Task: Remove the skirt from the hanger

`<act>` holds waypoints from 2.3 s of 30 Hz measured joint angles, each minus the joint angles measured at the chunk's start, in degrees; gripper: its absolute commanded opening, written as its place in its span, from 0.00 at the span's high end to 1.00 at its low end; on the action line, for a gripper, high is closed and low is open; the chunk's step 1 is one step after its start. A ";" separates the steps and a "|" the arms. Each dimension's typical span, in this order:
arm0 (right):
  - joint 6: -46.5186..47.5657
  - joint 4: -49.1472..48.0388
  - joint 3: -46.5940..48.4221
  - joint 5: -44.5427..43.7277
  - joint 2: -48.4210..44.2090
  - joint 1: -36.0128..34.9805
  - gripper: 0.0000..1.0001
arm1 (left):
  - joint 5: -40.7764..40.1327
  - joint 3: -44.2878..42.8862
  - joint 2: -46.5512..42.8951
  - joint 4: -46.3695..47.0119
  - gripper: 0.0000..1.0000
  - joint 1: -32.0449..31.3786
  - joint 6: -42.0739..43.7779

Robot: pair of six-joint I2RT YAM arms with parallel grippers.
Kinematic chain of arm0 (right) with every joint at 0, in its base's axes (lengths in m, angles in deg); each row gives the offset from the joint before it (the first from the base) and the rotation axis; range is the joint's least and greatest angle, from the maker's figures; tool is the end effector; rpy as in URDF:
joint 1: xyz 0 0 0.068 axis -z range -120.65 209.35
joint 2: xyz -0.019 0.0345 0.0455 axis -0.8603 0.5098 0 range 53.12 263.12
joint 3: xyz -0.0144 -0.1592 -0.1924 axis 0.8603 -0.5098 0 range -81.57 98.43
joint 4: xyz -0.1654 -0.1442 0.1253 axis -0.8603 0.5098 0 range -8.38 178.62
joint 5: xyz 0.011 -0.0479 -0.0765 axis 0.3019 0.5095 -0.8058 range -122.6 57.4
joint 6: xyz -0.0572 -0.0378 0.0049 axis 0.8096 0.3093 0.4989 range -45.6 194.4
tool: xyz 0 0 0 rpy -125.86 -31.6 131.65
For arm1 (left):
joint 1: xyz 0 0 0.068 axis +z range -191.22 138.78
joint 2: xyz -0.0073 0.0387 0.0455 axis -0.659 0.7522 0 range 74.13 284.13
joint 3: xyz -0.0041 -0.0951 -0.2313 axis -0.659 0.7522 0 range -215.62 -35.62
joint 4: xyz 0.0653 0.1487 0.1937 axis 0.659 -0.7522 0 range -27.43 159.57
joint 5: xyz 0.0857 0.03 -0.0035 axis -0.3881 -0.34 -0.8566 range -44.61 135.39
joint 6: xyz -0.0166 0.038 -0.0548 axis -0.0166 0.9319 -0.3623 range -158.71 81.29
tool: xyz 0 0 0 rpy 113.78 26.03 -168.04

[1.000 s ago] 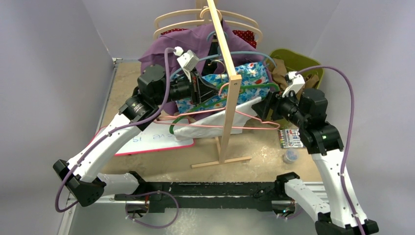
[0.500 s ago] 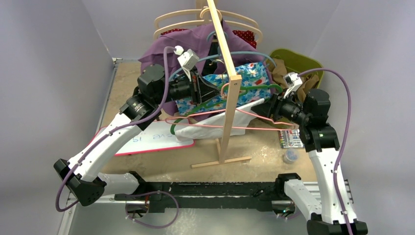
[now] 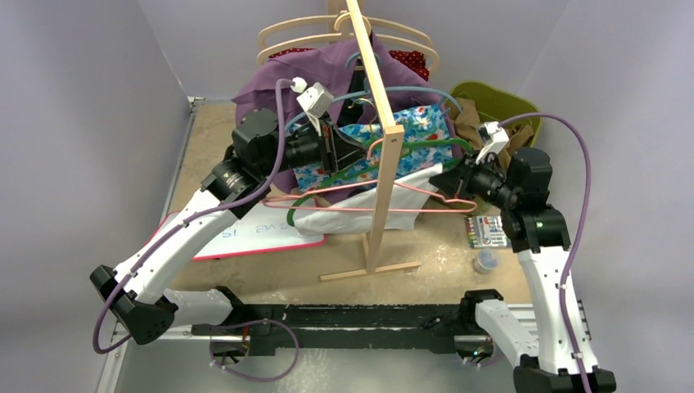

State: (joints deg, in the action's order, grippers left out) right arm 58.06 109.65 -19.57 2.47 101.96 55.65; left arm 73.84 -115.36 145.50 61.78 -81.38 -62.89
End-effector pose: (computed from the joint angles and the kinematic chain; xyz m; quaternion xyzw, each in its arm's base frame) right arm 0.1905 0.0444 0.3761 -0.0994 0.7714 0.3364 0.5309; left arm 0.2049 -0.2076 0.4362 0.2677 0.6510 -0.5132 0.4911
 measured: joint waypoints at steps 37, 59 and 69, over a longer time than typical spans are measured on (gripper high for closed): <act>-48.26 3.61 -21.90 -50.47 -12.44 -1.16 1.00 | -4.26 0.76 -0.22 -4.26 1.00 -0.87 3.08; -32.09 9.53 0.24 -65.48 -31.52 -0.33 1.00 | -6.80 0.76 -4.85 -0.52 1.00 -0.72 4.37; -8.72 1.84 13.09 -63.91 -23.43 -0.33 1.00 | -8.00 0.79 -4.87 -0.55 1.00 -0.66 5.31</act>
State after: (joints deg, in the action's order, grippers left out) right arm 49.34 111.49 -6.48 -61.44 78.53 55.32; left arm 65.84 -114.57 140.63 61.23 -82.04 -57.58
